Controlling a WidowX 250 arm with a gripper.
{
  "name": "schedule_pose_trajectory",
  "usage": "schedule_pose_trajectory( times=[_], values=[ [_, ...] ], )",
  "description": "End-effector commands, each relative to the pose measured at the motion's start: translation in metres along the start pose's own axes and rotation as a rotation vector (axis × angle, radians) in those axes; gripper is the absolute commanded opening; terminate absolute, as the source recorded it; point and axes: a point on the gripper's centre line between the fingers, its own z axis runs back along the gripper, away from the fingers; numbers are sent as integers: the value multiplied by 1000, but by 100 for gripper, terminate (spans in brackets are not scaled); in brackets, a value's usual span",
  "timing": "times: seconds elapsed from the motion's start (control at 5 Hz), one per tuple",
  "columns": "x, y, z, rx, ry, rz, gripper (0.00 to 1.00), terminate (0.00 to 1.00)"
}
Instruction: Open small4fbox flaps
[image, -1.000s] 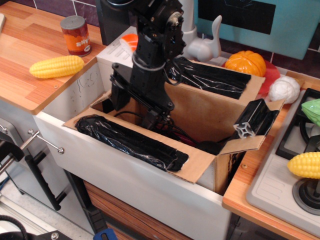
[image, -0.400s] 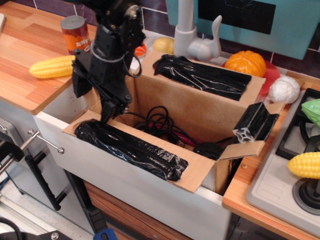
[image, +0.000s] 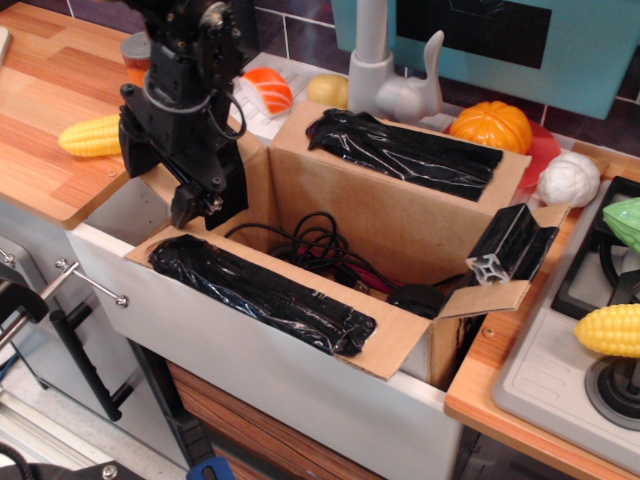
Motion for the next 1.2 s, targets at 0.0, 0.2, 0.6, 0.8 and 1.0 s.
schedule_pose_trajectory(
  times=[0.0,0.2,0.6,0.8,1.0],
  values=[
    [4,13,-2,1,-60,10,100,0],
    [3,17,-7,-92,-68,28,100,0],
    [-1,25,-21,-202,-90,105,100,0],
    [-3,25,-25,-204,-102,116,100,0],
    [-5,25,-23,-187,-114,111,100,100]
  ],
)
